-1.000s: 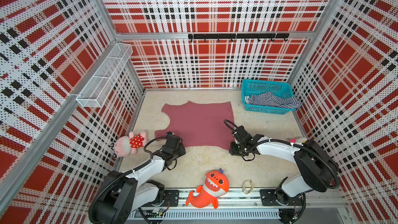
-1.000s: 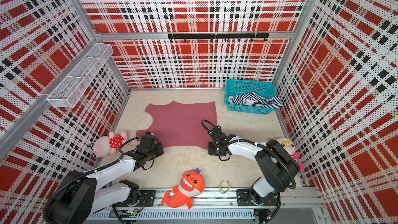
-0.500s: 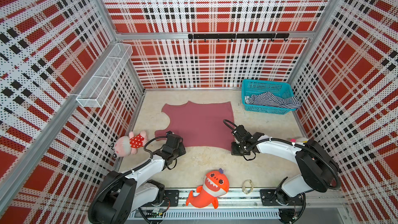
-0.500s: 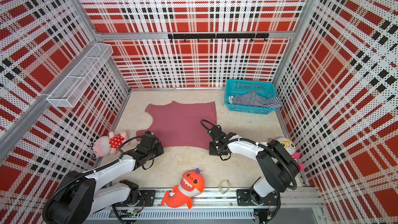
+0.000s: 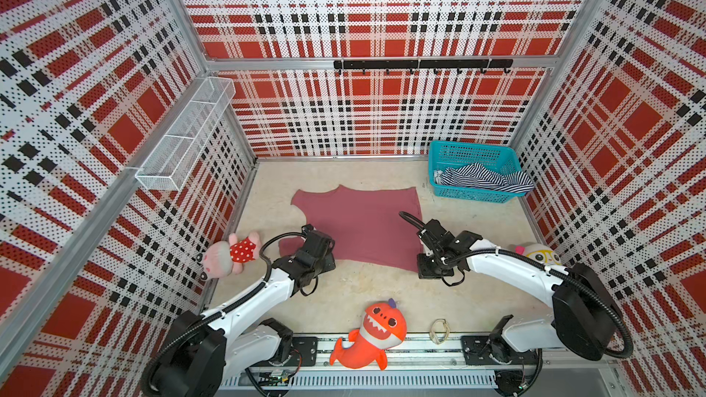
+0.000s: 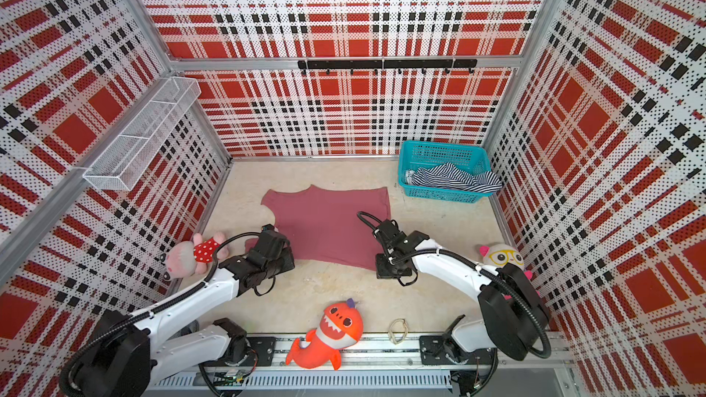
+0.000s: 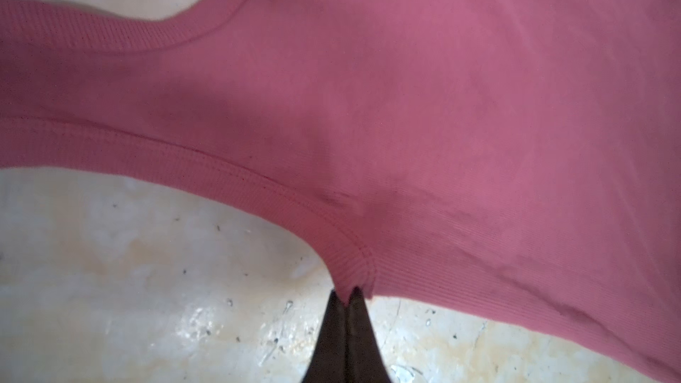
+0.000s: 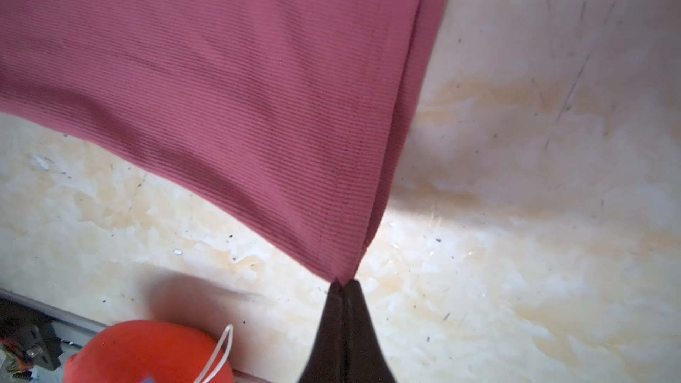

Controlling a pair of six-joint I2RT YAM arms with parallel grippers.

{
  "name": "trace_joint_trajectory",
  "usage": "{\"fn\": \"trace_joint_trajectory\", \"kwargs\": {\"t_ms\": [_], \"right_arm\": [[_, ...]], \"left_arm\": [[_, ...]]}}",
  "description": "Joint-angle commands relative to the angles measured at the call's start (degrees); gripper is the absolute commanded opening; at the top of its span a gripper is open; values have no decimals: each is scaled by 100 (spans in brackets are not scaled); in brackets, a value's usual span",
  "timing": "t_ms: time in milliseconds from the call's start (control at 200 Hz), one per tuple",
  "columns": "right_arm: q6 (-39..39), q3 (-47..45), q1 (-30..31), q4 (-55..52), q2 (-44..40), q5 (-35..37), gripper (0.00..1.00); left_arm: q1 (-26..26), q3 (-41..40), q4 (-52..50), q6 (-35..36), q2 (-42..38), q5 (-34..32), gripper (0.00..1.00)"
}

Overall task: Fold and stack tank tops
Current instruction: Fold the tank top at the top-center of the table.

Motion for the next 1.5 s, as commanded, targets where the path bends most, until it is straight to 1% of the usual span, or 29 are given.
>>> {"fn": "trace_joint_trajectory", "kwargs": {"t_ms": [0, 175, 226, 251, 376, 767, 892, 1213, 1498], "right_arm": [[-352, 295, -89, -272, 219, 108, 0], [-688, 745, -333, -332, 472, 260, 0], [-705, 916, -414, -364, 576, 307, 0], [-902, 984, -445, -377, 617, 349, 0], [-1084, 1254, -624, -380, 802, 419, 0], [-1673, 1903, -988, -261, 1544, 639, 0], [-1859, 2159, -1052, -325, 1791, 912, 0], [-2294, 2714, -1245, -294, 2377, 1130, 0], [-2559, 3141, -1387, -214, 2897, 1133, 0]], "left_arm": [[91, 407, -516, 530, 336, -307, 0], [254, 804, -324, 962, 843, -12, 0], [284, 935, -308, 1070, 971, -34, 0], [297, 999, -303, 1137, 1038, -43, 0], [402, 1241, -217, 1369, 1310, -48, 0], [575, 1723, 162, 1823, 2109, 73, 0], [588, 1984, 173, 2118, 2401, 16, 0], [632, 2395, 283, 2388, 2973, 16, 0], [727, 2614, 349, 2566, 3343, 43, 0]]}}
